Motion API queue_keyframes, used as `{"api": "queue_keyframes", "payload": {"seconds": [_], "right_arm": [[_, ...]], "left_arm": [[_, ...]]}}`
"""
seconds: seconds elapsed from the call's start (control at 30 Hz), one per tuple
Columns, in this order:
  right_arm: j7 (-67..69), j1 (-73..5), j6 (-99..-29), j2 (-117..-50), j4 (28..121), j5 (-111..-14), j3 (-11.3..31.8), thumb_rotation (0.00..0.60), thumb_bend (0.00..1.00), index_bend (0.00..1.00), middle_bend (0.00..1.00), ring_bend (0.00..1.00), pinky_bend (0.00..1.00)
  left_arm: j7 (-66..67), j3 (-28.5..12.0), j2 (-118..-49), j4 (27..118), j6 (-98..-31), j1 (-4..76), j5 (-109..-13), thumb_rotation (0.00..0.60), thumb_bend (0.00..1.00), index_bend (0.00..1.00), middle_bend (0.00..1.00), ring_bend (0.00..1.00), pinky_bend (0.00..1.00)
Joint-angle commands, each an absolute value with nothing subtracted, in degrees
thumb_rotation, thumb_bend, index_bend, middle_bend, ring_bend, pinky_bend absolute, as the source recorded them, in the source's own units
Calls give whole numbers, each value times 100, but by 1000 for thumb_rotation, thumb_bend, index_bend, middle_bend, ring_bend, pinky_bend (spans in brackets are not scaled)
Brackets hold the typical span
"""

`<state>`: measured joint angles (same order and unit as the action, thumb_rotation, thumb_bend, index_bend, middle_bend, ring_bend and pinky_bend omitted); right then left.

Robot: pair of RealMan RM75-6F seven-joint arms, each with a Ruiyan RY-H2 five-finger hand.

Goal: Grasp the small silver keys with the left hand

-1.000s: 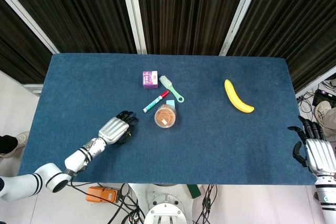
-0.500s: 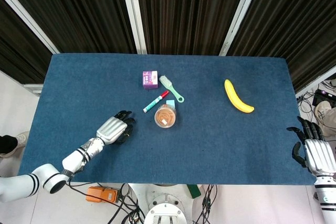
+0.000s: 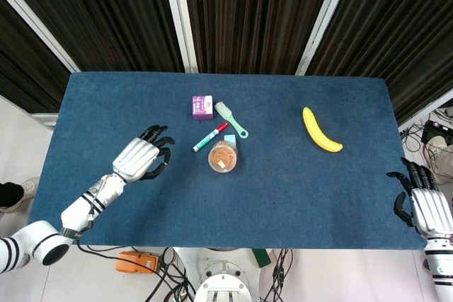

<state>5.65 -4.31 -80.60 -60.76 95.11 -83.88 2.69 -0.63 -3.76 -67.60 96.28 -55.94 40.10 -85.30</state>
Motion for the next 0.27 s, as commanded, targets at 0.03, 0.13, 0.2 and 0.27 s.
{"api": "queue_keyframes", "payload": {"seconds": [0.03,0.13,0.2,0.27], "right_arm": [[563,-433,-8061,-6078,9506,-8391,269,600,1000,335,100,47,0],[557,-437,-8055,-6081,9502,-8378,277,600,1000,335,99,47,0],[548,-439,-8057,-6080,9506,-8380,278,600,1000,335,100,47,0],[539,-437,-8068,-6082,9503,-8394,275,600,1000,335,100,47,0]], "left_arm": [[336,-833,-5865,10466,-5731,4089,-8189,600,666,664,251,40,67],[503,-1043,-5375,10917,-5755,4122,-8010,600,657,664,251,40,68],[542,-1142,-5117,11148,-5735,4141,-7917,600,654,664,252,42,67],[594,-1199,-4926,11283,-5694,4155,-7834,600,653,664,253,44,68]]}}
